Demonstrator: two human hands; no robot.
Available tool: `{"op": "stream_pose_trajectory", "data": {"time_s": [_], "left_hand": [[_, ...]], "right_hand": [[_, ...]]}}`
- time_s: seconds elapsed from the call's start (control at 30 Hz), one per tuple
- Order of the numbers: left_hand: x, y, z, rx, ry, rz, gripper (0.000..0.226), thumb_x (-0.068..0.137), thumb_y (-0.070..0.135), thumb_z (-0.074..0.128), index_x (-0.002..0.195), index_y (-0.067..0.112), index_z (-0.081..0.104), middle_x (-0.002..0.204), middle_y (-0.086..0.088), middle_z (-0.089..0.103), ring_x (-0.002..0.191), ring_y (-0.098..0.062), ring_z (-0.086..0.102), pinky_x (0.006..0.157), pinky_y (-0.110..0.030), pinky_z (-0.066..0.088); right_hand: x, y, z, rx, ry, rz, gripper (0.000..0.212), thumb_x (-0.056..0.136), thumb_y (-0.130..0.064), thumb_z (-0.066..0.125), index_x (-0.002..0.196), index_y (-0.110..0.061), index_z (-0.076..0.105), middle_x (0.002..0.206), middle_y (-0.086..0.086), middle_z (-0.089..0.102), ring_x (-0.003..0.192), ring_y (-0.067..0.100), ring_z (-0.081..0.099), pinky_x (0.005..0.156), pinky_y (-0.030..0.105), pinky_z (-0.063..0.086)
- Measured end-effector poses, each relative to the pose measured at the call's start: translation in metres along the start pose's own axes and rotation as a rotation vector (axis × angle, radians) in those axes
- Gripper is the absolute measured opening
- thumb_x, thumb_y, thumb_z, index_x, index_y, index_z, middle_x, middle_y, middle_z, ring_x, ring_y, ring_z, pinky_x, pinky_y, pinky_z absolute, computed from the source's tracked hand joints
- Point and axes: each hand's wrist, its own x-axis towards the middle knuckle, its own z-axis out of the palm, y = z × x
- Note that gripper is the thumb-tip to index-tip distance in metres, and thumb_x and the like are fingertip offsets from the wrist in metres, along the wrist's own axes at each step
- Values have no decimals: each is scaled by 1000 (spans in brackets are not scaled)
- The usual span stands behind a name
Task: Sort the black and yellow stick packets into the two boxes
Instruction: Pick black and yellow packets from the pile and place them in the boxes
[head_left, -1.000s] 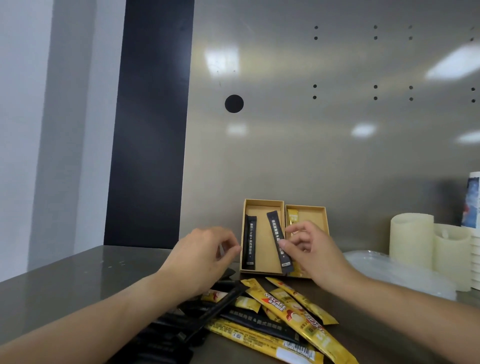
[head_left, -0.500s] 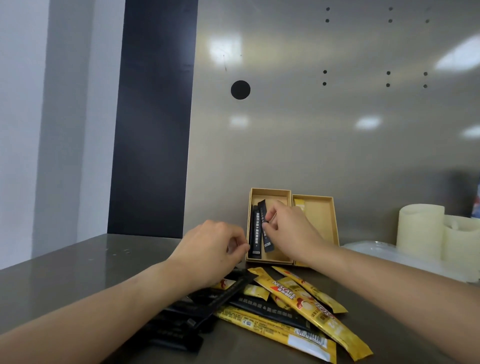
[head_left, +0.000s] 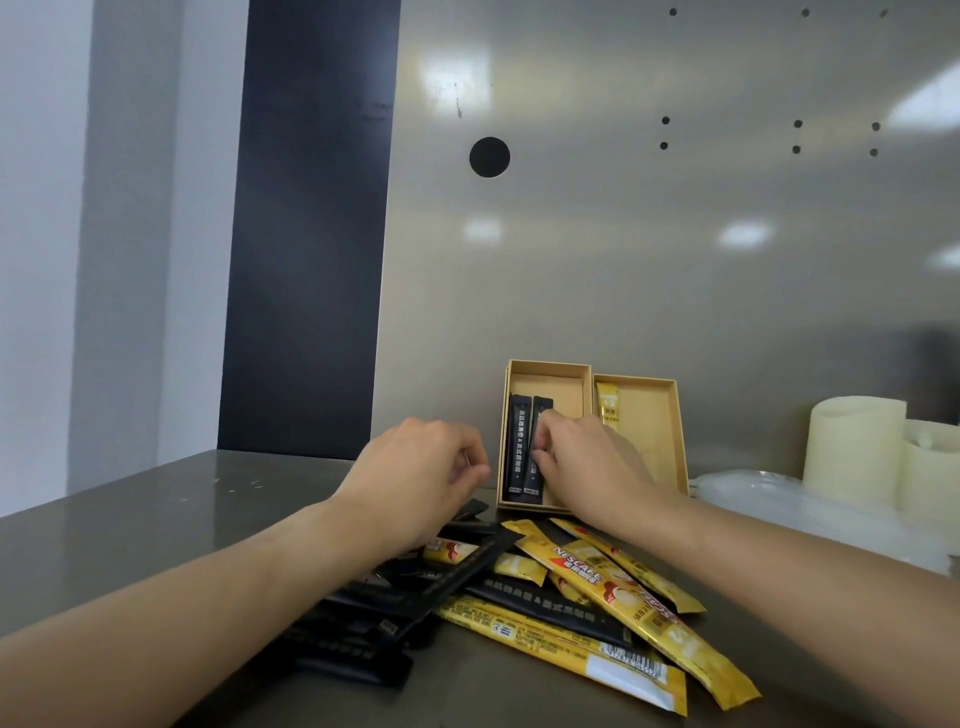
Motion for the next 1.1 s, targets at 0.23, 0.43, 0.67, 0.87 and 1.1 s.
{"op": "stream_pose_trajectory", "data": {"time_s": [0.23, 0.43, 0.67, 0.87, 1.1], "left_hand": [[0, -9, 0, 55, -13, -71, 14, 100, 27, 54, 105, 31, 66, 85, 16, 62, 87, -11, 62, 77, -32, 55], [2, -10, 0, 50, -72, -83, 20, 100, 22, 52, 108, 31, 67, 100, 11, 69, 91, -15, 65, 81, -37, 58], [-1, -1, 2, -94, -122, -19, 19, 100, 37, 54, 118, 34, 55, 94, 14, 67, 87, -4, 63, 82, -38, 58], [-8, 12, 5, -200, -92, 73, 12, 102, 39, 51, 101, 36, 63, 82, 12, 72, 62, 5, 59, 64, -26, 49], [-11, 19, 1, -444, -154, 122, 37, 97, 53, 44, 100, 27, 70, 86, 3, 74, 84, -8, 69, 78, -33, 57]], "right_hand": [[-5, -11, -34, 60, -60, -45, 11, 100, -34, 54, 97, -27, 62, 78, -10, 66, 74, 8, 63, 65, 30, 56], [-49, -13, -69, 255, -214, -122, 11, 98, -38, 58, 90, -34, 64, 67, -7, 69, 60, 1, 60, 60, 11, 36], [-79, -4, -84, 414, -470, -78, 22, 93, -53, 62, 102, -33, 63, 76, 0, 73, 56, -1, 58, 54, 14, 41], [-81, -5, -85, 595, -540, -19, 34, 87, -45, 74, 111, -23, 67, 90, 4, 77, 50, -6, 56, 51, 7, 38], [-75, -1, -83, 719, -350, 96, 27, 81, -41, 80, 101, -24, 74, 87, -4, 75, 76, 15, 70, 75, 33, 59]]}}
